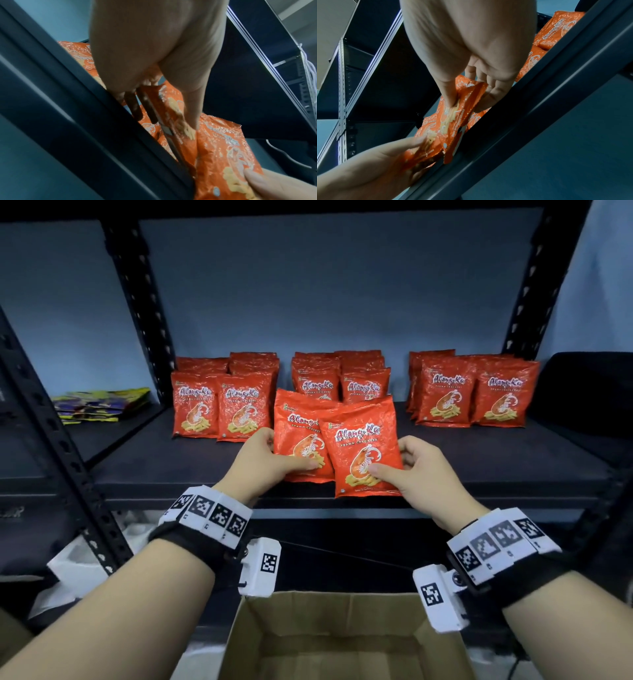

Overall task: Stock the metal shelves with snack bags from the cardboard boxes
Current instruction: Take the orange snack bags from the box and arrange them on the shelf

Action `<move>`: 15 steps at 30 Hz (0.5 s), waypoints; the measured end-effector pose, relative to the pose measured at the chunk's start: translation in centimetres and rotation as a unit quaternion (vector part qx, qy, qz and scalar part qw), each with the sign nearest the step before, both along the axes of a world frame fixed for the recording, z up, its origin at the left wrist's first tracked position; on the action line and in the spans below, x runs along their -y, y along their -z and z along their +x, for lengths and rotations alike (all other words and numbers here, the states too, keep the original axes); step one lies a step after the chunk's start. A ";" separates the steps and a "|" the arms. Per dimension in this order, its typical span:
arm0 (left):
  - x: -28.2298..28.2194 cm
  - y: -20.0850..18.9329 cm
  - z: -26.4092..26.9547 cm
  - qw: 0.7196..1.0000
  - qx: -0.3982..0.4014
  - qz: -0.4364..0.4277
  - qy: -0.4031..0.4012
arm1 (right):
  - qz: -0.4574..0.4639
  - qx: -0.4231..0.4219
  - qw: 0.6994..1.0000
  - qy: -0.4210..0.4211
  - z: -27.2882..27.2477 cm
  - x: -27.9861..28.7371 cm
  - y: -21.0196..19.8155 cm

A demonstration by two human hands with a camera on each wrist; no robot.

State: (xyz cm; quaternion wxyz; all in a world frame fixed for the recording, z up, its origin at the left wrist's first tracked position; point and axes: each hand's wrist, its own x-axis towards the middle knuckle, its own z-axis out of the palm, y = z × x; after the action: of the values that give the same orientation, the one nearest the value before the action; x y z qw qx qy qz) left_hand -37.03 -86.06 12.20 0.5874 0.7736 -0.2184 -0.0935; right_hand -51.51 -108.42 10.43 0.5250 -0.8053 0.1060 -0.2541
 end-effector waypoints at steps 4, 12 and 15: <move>0.0 -0.2 -0.4 0.999 -0.013 -0.047 -0.004 | -0.009 -0.003 1.000 -0.001 -0.3 -0.5 0.0; 0.5 -2.3 0.5 1.000 0.015 -0.016 -0.020 | 0.043 0.009 0.998 0.033 0.1 2.1 -2.0; 1.8 -3.7 1.7 0.999 0.019 -0.013 -0.025 | 0.051 0.003 0.998 0.033 1.1 3.2 -3.4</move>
State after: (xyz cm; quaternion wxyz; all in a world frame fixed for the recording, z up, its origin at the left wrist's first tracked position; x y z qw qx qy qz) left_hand -35.38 -87.82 15.85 0.5955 0.7727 -0.2112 -0.0606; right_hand -50.36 -111.64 13.86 0.5574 -0.7725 0.1436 -0.2680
